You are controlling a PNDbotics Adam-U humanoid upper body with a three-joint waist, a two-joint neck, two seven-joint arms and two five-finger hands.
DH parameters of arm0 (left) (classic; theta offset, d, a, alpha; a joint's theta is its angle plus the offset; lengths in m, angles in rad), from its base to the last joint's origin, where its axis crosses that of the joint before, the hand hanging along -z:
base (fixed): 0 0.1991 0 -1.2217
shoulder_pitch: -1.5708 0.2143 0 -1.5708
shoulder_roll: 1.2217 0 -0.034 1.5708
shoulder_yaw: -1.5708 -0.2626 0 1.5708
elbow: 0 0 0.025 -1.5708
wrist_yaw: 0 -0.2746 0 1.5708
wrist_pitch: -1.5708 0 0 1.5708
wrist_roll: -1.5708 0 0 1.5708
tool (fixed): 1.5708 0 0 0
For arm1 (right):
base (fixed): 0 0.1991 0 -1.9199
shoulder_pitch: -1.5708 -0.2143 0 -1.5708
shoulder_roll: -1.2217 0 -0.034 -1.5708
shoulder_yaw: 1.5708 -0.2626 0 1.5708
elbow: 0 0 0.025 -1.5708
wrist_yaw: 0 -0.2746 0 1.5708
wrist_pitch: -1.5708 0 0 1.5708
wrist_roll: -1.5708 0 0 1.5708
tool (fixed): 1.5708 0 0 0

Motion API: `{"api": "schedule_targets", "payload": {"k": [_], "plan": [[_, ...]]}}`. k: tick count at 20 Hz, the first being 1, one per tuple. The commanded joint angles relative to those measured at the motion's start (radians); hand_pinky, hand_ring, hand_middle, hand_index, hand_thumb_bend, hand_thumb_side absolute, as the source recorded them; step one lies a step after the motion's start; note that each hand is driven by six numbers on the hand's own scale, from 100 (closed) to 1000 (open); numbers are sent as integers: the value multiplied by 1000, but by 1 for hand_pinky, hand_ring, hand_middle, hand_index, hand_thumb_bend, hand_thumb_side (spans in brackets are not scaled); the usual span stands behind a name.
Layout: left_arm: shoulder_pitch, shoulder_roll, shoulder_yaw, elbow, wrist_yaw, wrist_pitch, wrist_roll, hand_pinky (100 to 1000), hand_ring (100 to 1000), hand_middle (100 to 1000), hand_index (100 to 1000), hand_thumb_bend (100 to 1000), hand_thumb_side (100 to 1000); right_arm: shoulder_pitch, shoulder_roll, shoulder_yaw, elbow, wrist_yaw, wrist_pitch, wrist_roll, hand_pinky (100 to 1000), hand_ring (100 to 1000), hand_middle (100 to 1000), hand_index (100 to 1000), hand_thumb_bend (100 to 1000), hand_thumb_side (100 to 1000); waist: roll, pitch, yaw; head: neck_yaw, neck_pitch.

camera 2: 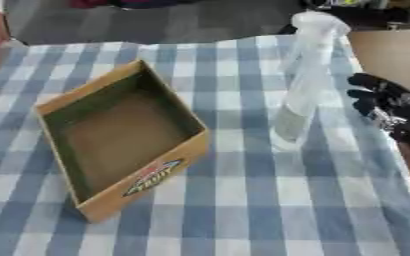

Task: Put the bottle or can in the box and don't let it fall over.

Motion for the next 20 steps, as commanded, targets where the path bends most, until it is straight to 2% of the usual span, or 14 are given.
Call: {"api": "schedule_targets", "payload": {"k": [1, 8, 13, 20], "plan": [[-8, 19, 1, -14, -2, -2, -4, 1000, 592, 897, 972, 100, 751, -16, -21, -12, -8, 6, 1, -5, 984, 1000, 1000, 1000, 100, 487, -1, -13, 0, 3, -13], [-9, 20, 0, -14, -2, -2, -5, 1000, 592, 898, 971, 100, 751, -33, -25, -19, -6, 3, 1, -15, 976, 1000, 1000, 1000, 100, 561, -2, -15, 0, 5, -13], [-8, 21, 0, -14, -1, -1, -5, 1000, 592, 898, 971, 100, 750, -66, -54, -27, -17, -32, -7, -14, 978, 1000, 1000, 1000, 100, 570, -4, -19, 0, 5, -12], [-9, 21, -1, -14, 0, 0, -5, 1000, 592, 898, 971, 100, 749, -92, -73, -19, 21, -62, -4, 15, 980, 1000, 1000, 1000, 100, 589, -3, -20, 5, 1, -16]]}}
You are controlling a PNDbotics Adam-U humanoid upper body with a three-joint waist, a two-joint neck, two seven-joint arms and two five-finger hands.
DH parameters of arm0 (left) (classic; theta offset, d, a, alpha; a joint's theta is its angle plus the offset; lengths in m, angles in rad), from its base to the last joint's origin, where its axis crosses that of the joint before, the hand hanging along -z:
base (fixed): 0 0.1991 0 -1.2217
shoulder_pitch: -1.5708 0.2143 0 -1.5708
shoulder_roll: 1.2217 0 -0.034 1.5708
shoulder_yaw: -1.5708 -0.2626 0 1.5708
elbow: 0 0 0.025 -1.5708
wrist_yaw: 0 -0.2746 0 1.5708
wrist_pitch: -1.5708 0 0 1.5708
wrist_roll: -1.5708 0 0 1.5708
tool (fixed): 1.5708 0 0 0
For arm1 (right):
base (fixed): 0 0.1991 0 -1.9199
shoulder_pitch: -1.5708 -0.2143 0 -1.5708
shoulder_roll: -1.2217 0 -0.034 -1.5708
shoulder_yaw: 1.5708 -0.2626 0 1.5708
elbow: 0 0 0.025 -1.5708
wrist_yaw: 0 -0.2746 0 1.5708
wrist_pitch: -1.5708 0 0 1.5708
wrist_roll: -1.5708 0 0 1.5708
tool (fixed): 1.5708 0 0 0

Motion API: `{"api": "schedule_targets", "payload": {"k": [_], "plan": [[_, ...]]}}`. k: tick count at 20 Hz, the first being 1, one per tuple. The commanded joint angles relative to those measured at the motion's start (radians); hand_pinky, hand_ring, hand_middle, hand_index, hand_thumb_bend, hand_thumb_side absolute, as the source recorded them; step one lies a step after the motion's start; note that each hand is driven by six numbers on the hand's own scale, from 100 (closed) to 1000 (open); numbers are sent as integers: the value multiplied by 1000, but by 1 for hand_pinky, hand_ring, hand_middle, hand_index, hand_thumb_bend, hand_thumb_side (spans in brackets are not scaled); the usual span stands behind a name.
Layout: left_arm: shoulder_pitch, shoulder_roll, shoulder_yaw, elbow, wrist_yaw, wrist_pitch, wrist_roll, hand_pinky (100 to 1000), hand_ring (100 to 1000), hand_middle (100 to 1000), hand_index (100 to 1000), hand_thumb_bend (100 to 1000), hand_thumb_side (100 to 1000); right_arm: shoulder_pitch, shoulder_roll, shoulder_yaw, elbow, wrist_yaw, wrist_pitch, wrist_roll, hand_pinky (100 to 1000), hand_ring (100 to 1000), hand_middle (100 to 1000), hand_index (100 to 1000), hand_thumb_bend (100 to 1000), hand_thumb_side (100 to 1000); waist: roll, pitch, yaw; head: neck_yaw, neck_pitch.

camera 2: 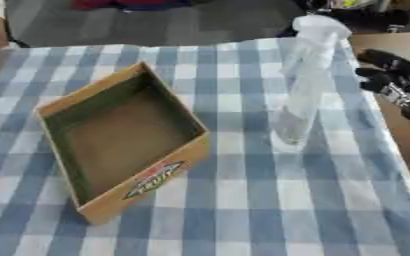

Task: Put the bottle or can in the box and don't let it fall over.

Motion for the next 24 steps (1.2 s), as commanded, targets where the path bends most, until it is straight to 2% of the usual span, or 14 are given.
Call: {"api": "schedule_targets", "payload": {"k": [1, 24], "plan": [[-10, 21, 4, -14, 0, -2, -2, 1000, 593, 898, 971, 100, 749, -21, -36, -5, 6, -9, 0, 13, 980, 1000, 1000, 1000, 100, 590, -1, -19, 4, -3, -17], [-15, 18, 2, -15, 0, -4, -5, 1000, 593, 898, 970, 100, 749, -63, 4, 12, 48, 31, 9, 26, 977, 1000, 1000, 1000, 100, 597, 1, -7, 20, -13, -24]]}}
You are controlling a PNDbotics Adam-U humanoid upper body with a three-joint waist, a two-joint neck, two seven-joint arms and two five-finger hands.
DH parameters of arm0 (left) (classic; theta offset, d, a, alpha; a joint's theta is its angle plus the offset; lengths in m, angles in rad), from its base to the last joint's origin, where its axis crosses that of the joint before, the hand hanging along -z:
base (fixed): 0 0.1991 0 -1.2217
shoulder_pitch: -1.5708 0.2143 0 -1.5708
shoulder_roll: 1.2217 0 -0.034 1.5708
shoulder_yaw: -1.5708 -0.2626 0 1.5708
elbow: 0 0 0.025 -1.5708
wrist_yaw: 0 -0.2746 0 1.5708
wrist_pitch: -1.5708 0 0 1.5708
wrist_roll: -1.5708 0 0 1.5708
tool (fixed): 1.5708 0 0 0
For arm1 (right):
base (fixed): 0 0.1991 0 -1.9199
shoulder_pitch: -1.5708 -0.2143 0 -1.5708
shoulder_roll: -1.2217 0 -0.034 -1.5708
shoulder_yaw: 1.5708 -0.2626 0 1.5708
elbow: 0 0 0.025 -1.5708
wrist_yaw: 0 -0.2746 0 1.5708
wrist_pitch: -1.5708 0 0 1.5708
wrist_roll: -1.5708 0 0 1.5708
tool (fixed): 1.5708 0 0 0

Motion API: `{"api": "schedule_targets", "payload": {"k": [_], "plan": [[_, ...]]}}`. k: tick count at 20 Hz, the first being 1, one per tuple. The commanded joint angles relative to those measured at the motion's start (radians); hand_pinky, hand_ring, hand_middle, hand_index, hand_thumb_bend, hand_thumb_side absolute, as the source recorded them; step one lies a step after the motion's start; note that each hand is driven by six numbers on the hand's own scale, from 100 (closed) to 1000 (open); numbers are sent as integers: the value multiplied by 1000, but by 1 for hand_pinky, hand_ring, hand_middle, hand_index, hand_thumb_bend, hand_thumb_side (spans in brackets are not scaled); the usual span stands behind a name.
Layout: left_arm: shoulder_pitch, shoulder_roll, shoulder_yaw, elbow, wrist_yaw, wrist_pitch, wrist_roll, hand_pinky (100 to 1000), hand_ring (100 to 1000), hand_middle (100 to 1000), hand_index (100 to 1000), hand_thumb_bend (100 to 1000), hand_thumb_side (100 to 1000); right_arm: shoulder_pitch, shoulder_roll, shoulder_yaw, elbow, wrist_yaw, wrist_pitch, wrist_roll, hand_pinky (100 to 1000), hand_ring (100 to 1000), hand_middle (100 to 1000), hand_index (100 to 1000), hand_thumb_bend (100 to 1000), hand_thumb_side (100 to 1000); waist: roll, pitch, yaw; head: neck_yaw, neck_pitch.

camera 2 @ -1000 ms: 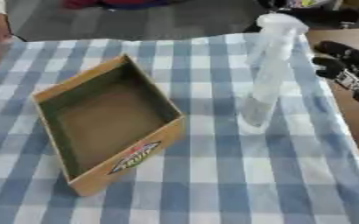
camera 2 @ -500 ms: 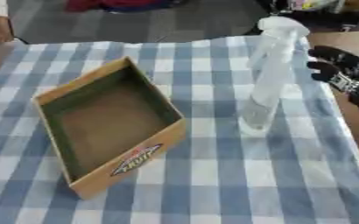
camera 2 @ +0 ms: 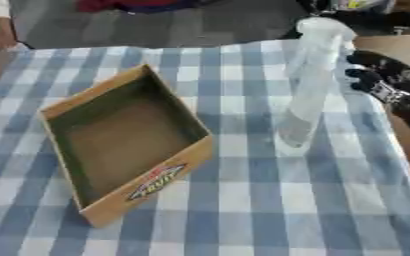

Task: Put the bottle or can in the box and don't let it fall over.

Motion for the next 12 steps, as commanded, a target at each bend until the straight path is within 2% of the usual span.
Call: {"api": "schedule_targets", "payload": {"k": [1, 12], "plan": [[-8, 18, 3, -15, 0, -2, -3, 1000, 593, 898, 970, 100, 749, -21, -14, -1, -3, 9, 2, 0, 977, 1000, 1000, 1000, 100, 597, -3, -11, 3, -5, -15], [-9, 15, 2, -16, -2, -2, -4, 1000, 594, 898, 970, 100, 750, -32, -1, 1, 13, 20, 4, -3, 977, 1000, 1000, 1000, 100, 601, -4, -5, 12, -10, -20]]}}
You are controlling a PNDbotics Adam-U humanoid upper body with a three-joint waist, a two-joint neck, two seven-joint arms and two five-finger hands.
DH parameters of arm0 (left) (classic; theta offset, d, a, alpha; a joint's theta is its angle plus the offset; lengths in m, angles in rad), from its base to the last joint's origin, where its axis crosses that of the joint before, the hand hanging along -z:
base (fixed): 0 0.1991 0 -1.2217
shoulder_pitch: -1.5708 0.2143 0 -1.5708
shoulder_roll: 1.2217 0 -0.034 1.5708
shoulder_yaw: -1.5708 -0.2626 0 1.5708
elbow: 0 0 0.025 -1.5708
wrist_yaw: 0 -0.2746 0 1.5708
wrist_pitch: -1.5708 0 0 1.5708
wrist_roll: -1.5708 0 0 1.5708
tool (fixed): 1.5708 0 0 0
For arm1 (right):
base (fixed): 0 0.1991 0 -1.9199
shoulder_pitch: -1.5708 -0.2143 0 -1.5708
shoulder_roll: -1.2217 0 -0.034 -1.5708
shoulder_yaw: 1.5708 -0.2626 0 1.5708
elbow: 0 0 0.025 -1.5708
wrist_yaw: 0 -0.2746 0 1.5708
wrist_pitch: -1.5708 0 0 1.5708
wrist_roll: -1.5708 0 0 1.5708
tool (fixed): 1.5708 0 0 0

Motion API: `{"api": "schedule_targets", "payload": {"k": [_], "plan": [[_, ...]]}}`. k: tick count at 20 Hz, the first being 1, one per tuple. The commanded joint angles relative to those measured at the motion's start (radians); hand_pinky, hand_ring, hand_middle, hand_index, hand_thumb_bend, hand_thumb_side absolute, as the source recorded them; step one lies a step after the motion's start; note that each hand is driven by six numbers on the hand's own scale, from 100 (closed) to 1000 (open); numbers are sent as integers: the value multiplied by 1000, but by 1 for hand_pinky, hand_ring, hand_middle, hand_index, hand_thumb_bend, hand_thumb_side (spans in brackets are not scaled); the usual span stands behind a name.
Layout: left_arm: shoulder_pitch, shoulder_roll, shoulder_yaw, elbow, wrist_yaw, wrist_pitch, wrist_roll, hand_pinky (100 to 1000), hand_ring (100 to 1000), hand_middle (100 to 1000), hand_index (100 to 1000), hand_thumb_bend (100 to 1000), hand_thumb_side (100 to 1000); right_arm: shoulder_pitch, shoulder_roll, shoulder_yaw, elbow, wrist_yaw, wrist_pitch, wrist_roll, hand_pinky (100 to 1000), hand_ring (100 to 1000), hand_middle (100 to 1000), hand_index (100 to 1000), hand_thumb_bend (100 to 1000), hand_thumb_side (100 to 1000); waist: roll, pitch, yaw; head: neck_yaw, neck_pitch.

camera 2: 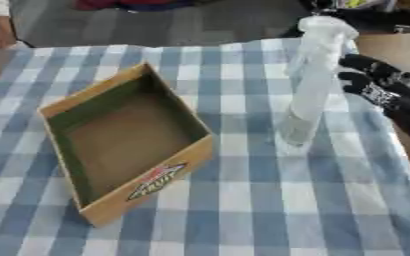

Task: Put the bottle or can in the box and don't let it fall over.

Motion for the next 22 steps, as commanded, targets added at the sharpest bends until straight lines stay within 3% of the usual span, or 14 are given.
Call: {"api": "schedule_targets", "payload": {"k": [1, 22], "plan": [[-7, 15, 3, -16, -2, -2, -4, 1000, 594, 898, 970, 100, 750, -18, -18, -4, -3, 6, 2, -4, 977, 1000, 1000, 1000, 100, 601, -2, -11, 3, -3, -16], [-9, 10, 4, -16, -7, 0, -7, 1000, 595, 898, 971, 100, 751, -42, -2, 5, -7, 4, 2, 12, 979, 1000, 1000, 1000, 100, 604, -9, 2, 15, -4, -28]]}}
